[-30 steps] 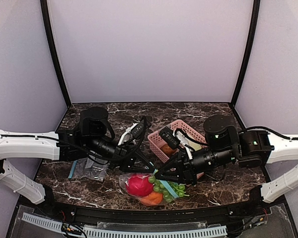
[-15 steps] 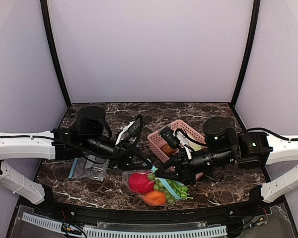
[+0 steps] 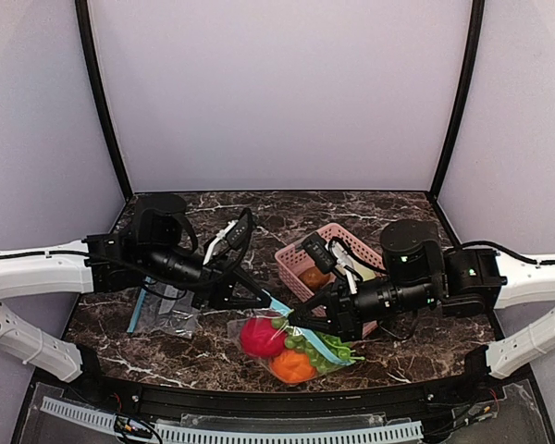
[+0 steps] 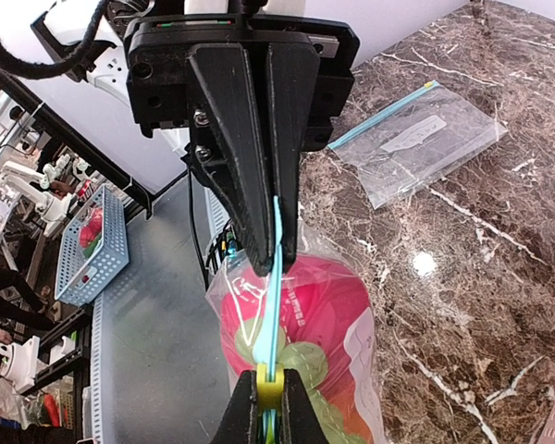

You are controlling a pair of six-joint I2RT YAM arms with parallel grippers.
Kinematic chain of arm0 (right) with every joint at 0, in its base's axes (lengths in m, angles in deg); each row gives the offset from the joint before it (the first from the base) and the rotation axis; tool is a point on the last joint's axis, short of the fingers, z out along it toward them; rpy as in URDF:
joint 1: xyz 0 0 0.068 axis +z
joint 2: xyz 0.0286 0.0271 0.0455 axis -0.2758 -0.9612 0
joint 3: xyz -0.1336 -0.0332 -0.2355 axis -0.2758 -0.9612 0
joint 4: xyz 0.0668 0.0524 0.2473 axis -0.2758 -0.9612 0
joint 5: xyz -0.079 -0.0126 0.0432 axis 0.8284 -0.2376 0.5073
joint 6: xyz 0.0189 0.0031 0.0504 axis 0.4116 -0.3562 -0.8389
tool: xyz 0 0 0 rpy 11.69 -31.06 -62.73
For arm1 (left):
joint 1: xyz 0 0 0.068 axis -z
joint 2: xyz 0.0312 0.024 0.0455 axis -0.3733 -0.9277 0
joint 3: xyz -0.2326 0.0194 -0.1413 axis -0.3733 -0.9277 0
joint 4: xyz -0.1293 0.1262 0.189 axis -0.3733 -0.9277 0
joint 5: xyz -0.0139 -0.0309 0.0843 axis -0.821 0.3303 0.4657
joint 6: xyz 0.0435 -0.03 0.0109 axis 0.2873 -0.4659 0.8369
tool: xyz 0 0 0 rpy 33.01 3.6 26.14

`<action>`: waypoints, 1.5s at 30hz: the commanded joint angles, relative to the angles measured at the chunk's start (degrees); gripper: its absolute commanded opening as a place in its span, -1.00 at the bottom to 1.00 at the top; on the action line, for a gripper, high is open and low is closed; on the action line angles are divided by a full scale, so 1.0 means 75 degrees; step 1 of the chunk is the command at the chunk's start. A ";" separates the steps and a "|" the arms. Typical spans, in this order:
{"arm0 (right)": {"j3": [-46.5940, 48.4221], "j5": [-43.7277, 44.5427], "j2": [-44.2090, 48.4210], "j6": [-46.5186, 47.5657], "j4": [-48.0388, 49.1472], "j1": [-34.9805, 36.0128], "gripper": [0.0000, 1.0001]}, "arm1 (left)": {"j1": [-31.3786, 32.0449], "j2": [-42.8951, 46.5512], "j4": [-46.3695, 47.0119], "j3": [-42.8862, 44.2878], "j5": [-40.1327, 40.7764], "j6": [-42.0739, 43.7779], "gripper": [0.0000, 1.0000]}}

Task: Place the food in the zip-top bag and seal the zipper
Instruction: Zip the zipper on the zipper food storage bag.

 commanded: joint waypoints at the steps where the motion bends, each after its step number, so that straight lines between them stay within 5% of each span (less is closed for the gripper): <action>1: -0.0318 -0.0597 0.0345 -0.0170 -0.1527 0.0106 -1.00 | -0.0632 0.0577 -0.0680 0.0072 0.0551 0.0281 -0.99; 33: -0.0455 -0.0852 0.0221 -0.0530 -0.1511 0.0105 -1.00 | -0.0763 0.0447 -0.0084 -0.0063 -0.0191 0.0005 -0.99; 35: -0.0386 -0.0863 0.0239 -0.0591 -0.1081 0.0112 -1.00 | -0.0743 0.0341 0.0059 -0.0070 -0.0498 -0.0129 -0.71; 38: -0.0334 -0.0979 0.0203 -0.0581 -0.0466 0.0118 -1.00 | -0.0567 0.0249 0.0293 -0.0142 -0.0644 -0.0212 0.20; 41: -0.0239 -0.0926 0.0140 -0.0467 -0.0343 0.0119 -1.00 | -0.0245 0.0150 0.0316 -0.0169 -0.0554 -0.0164 0.81; 45: -0.0133 -0.0776 0.0102 -0.0378 -0.0291 0.0112 -1.00 | 0.0238 -0.0090 0.0309 -0.0242 -0.0386 -0.0126 0.97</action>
